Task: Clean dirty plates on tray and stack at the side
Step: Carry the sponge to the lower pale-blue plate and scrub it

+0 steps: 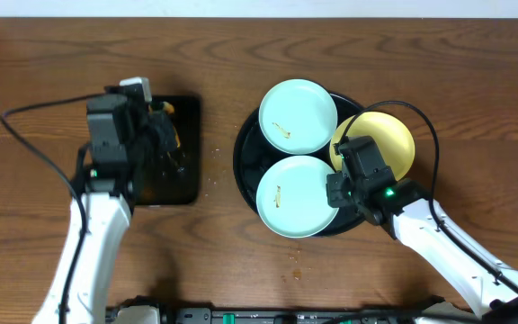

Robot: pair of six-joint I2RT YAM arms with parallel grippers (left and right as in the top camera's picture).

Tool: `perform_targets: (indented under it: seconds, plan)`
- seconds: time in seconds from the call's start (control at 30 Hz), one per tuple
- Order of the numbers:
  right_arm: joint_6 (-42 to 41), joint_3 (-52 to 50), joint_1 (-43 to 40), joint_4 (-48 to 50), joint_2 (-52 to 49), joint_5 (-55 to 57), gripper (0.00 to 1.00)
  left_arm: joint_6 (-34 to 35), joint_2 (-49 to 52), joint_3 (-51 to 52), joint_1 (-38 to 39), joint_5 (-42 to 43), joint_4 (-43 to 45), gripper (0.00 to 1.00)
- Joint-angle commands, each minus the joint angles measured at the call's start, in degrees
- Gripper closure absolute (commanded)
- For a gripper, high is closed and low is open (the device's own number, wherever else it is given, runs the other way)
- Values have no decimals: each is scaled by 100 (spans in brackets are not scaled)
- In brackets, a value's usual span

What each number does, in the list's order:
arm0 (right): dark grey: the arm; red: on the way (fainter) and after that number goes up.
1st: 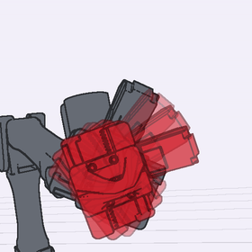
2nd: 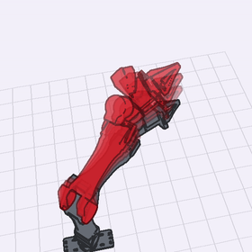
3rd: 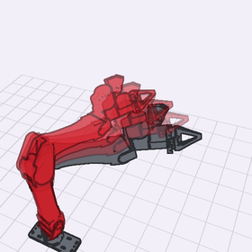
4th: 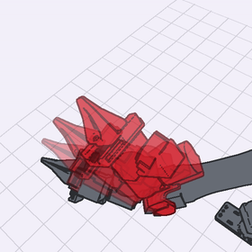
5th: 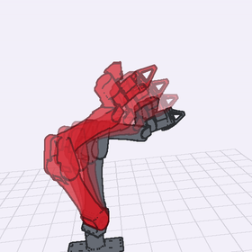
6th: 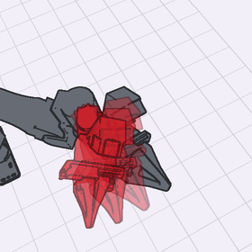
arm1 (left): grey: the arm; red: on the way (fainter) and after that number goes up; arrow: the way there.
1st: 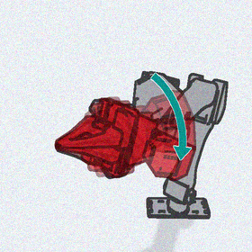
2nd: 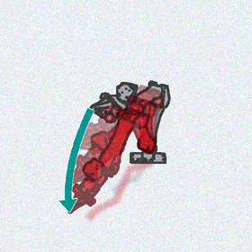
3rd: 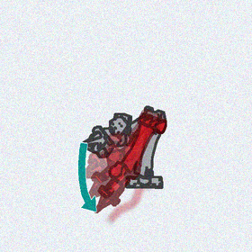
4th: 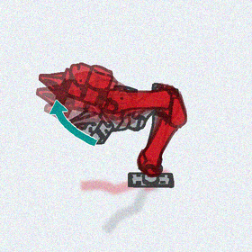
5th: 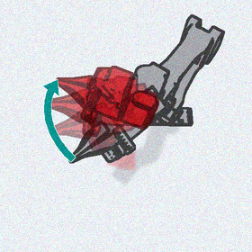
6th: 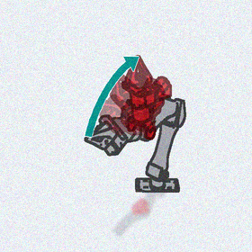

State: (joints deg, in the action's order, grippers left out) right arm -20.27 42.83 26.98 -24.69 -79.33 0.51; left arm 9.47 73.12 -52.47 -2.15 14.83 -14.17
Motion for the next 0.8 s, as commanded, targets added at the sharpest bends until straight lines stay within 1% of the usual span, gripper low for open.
perform_targets:
  seconds: [0.0,0.07,0.13,0.2,0.3,0.4,0.5,0.57,0.77]
  plan:
    - [-157,-264,-50,173,-74,-42,99,153,669,-1628,7,450,-1550,93]
    - [-157,-348,-57,295,-129,87,99,61,1051,-2260,72,695,-2334,93]
    - [-155,-463,-55,466,-219,254,99,-83,1434,-2774,258,1390,-2905,93]
    - [-155,-516,-55,573,-341,262,99,-83,1622,-2824,627,1753,-2983,93]
    - [-151,-516,-55,745,-603,267,99,-83,1770,-2824,1139,1641,-3132,93]
    - [-155,-516,-57,901,-815,271,99,-85,1987,-2822,1912,1137,-3338,93]
    - [-157,-511,-118,960,-844,332,99,-83,2227,-2787,2500,533,-3373,93]
    - [-157,-511,-214,1071,-841,330,99,-85,2404,-2776,2776,350,-3377,93]
    - [-155,-511,-444,1060,-837,330,99,-85,2863,-2723,3195,350,-3451,93]
